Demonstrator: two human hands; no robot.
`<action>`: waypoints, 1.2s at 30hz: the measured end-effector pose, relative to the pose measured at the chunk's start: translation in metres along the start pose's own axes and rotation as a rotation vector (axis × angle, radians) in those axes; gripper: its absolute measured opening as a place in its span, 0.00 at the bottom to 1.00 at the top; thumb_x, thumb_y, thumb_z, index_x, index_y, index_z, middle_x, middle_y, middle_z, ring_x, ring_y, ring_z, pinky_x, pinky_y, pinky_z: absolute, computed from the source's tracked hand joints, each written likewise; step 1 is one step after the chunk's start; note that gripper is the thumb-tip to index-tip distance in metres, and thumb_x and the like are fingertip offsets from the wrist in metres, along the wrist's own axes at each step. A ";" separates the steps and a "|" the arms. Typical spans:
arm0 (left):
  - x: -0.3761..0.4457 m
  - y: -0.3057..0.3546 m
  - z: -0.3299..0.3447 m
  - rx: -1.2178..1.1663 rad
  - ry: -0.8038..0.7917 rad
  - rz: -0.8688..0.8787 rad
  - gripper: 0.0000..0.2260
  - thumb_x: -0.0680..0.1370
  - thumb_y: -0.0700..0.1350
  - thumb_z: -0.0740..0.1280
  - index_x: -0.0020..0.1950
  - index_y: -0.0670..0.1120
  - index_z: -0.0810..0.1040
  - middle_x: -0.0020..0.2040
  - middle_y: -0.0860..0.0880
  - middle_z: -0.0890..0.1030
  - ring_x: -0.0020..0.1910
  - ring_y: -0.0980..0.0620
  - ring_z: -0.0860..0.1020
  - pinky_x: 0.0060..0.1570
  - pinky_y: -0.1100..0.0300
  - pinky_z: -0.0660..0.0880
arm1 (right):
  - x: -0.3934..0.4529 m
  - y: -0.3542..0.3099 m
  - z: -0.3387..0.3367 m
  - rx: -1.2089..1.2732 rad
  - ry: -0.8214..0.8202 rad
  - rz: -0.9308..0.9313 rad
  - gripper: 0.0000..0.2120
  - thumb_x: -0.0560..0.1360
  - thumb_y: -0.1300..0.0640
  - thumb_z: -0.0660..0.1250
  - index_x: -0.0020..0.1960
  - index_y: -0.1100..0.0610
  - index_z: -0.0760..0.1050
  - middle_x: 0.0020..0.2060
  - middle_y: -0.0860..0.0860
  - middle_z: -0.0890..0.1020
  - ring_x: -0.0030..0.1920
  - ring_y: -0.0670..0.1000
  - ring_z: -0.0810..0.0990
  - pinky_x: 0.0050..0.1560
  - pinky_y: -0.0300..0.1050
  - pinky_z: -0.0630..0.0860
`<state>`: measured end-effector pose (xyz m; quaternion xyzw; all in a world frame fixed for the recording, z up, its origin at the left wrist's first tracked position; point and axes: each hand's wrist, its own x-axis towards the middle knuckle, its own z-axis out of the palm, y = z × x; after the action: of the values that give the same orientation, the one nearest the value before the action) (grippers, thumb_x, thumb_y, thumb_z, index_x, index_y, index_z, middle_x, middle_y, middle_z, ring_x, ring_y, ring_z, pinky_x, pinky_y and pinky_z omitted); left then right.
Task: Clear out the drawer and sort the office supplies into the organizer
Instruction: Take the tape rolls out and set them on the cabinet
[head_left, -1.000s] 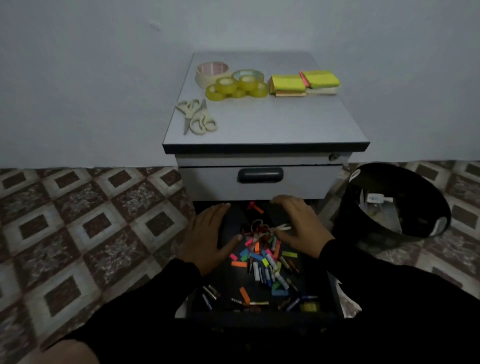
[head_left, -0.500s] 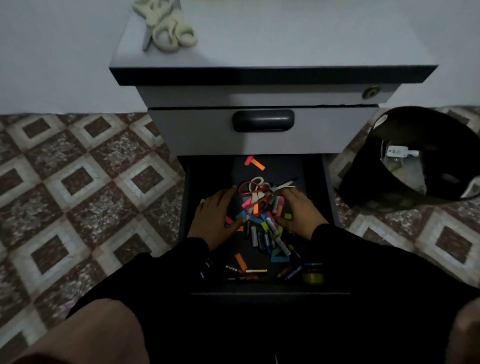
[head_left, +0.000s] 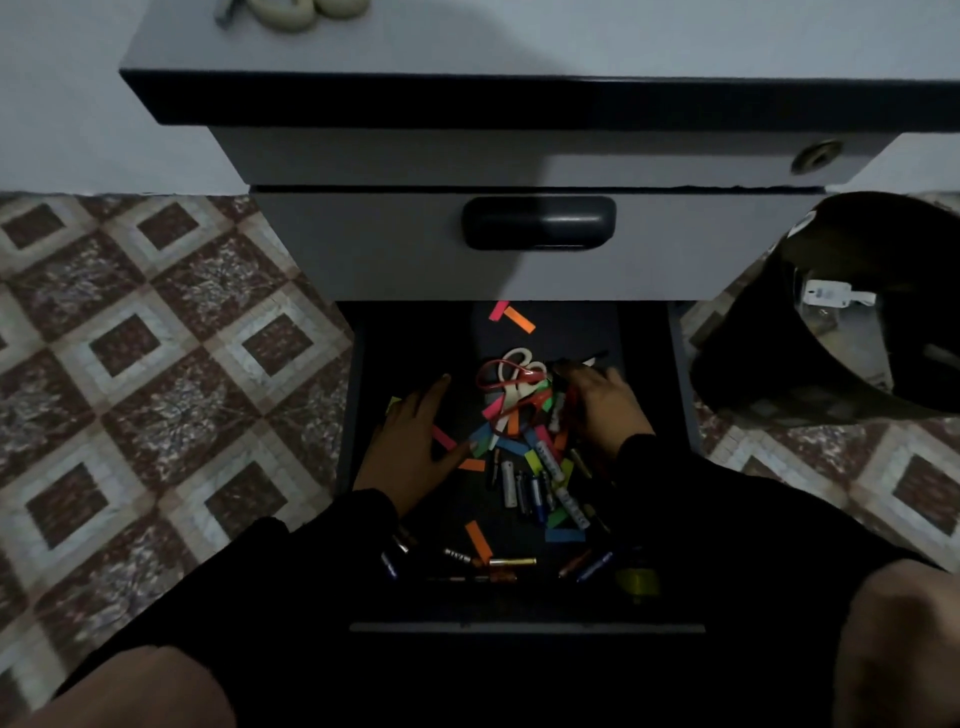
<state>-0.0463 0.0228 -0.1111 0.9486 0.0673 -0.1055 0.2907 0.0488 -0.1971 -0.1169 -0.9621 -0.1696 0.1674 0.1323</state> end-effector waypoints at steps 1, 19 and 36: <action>0.000 0.001 0.001 0.003 -0.003 0.003 0.38 0.71 0.63 0.64 0.76 0.50 0.55 0.73 0.46 0.64 0.71 0.44 0.64 0.67 0.48 0.65 | 0.001 0.001 0.001 -0.014 0.000 0.005 0.28 0.74 0.64 0.59 0.73 0.51 0.60 0.70 0.51 0.68 0.64 0.57 0.65 0.64 0.49 0.65; 0.011 0.033 0.013 0.144 -0.126 0.009 0.16 0.78 0.46 0.63 0.66 0.49 0.71 0.63 0.47 0.74 0.60 0.46 0.74 0.54 0.53 0.73 | -0.004 0.004 -0.013 0.375 -0.031 0.306 0.12 0.75 0.60 0.67 0.57 0.63 0.77 0.51 0.64 0.81 0.54 0.62 0.79 0.53 0.51 0.73; 0.022 0.036 0.032 0.430 -0.132 0.007 0.17 0.80 0.42 0.57 0.69 0.53 0.69 0.65 0.46 0.70 0.63 0.43 0.70 0.57 0.51 0.73 | -0.014 0.011 0.002 0.709 0.016 0.537 0.14 0.73 0.65 0.68 0.57 0.69 0.76 0.53 0.64 0.80 0.57 0.61 0.77 0.56 0.48 0.72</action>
<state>-0.0232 -0.0231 -0.1226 0.9800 0.0207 -0.1783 0.0861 0.0391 -0.2122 -0.1180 -0.8684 0.1553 0.2362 0.4073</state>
